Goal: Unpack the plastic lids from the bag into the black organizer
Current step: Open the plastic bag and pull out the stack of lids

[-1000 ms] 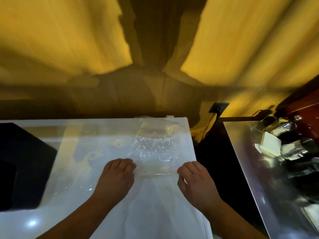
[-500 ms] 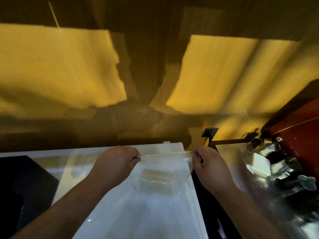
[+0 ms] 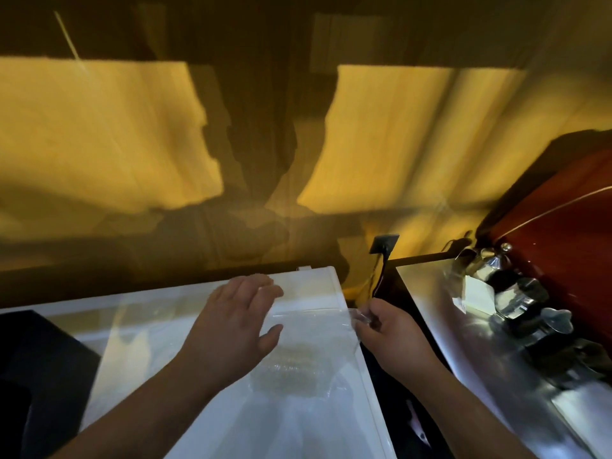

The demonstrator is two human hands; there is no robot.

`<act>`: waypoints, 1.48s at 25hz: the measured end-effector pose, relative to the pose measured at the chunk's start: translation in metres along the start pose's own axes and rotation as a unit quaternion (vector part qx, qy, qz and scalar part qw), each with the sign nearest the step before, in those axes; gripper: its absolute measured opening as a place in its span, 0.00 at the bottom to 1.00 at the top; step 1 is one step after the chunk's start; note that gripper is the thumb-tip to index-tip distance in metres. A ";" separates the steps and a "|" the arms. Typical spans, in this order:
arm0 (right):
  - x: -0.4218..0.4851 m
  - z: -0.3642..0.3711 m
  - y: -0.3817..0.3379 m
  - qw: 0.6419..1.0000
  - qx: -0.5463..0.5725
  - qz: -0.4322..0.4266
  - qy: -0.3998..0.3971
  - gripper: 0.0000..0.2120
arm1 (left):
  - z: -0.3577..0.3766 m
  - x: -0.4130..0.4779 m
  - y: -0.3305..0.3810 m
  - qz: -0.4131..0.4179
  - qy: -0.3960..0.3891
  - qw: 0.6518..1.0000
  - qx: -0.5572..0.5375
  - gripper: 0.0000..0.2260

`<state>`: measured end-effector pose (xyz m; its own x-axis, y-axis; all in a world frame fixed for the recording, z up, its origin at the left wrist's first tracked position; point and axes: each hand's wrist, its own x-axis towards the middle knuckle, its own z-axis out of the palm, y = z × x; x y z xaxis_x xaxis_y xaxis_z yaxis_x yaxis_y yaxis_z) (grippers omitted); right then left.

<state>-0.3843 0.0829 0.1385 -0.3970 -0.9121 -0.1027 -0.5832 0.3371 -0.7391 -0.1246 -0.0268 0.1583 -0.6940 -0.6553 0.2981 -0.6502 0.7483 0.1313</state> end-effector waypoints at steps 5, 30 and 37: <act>-0.007 0.008 -0.004 0.998 0.054 -0.027 0.009 0.06 | 0.031 0.015 0.065 0.240 -0.018 0.970 0.036 0.18; -0.013 0.040 0.016 0.997 0.048 -0.063 0.003 0.08 | 0.059 0.026 0.075 0.104 -0.047 0.990 0.089 0.19; -0.009 0.038 0.019 0.996 0.034 -0.077 0.019 0.06 | 0.044 0.028 0.080 0.072 -0.067 0.994 0.050 0.13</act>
<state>-0.3651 0.0889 0.0999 -0.3332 -0.9420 0.0402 -0.5902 0.1752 -0.7880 -0.2096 0.0098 0.1360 -0.8127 -0.5548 0.1778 -0.5638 0.8259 0.0000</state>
